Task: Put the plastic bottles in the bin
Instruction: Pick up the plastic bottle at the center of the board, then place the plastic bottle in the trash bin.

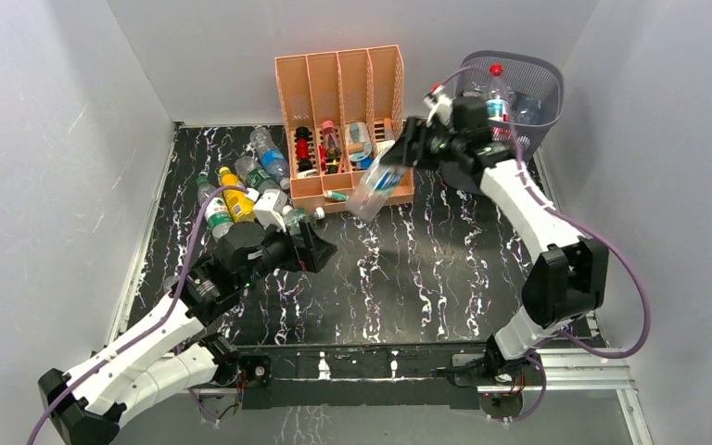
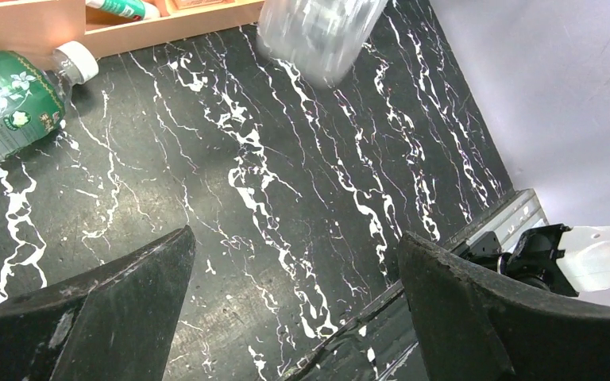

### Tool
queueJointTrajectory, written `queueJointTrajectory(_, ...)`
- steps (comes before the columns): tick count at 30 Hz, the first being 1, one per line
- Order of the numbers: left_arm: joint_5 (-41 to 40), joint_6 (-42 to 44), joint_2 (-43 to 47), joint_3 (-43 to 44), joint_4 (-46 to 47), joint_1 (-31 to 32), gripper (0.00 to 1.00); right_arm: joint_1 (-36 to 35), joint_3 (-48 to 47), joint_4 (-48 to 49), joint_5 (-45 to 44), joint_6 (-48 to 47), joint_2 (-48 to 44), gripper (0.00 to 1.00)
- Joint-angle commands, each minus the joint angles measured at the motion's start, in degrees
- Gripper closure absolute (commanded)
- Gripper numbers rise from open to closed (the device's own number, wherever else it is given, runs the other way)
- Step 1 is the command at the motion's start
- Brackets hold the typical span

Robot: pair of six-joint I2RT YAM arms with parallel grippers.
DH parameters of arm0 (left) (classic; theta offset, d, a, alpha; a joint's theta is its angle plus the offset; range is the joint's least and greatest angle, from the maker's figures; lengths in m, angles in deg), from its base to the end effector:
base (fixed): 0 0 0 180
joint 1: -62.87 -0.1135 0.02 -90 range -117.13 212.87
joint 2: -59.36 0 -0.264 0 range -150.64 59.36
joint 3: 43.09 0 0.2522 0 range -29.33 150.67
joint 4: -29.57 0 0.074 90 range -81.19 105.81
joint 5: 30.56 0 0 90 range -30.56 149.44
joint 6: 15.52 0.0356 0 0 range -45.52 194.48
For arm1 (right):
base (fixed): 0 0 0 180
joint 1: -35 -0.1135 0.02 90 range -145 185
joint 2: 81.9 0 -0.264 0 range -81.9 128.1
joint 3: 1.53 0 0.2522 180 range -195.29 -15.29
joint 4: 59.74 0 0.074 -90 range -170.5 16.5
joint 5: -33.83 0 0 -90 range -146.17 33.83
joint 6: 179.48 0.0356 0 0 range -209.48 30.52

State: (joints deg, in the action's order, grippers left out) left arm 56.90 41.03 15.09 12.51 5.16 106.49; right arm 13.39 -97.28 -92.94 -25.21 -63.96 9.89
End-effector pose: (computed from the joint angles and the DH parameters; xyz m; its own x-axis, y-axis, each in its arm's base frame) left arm 0.1350 -0.1265 0.3225 -0.4994 -0.2848 -0.8182 0.4587 0.7143 -0.5285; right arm 0.3382 0.1537 0.3437 -0.7257 0.1099 -0.6792 -0.4660 0.6478 0.6027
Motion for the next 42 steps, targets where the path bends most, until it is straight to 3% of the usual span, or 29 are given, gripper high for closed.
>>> queueJointTrajectory(1, -0.4, -0.1, 0.1, 0.0, 0.1, -0.1, 0.02, 7.3, -9.7, -2.3, -1.9, -1.3, -4.4, 0.41)
queueJointTrajectory(10, -0.5, 0.4, -1.4, 0.0, -0.1, -0.1, 0.02, 19.1, -20.8, -1.0, -8.8, 0.6, -4.2, 0.39)
queueJointTrajectory(19, -0.3, 1.0, -2.8, 0.0, 0.0, -0.1, 0.02, 32.4, -21.4, 10.2, -3.1, 11.8, -2.5, 0.38)
queueJointTrajectory(35, -0.5, 1.2, -3.2, -0.6, 0.2, -0.1, 0.02, 38.6, -22.4, 13.7, -2.3, 15.6, 2.4, 0.38)
queueJointTrajectory(37, -0.3, 1.1, -3.8, -0.9, 0.7, -0.1, 0.02, 38.7, -21.7, 12.2, -2.0, 14.8, 3.2, 0.25)
queueJointTrajectory(42, -0.3, 1.0, -3.6, -0.8, 0.5, -0.2, 0.02, 38.7, -23.6, 8.7, -3.8, 12.7, 4.9, 0.20)
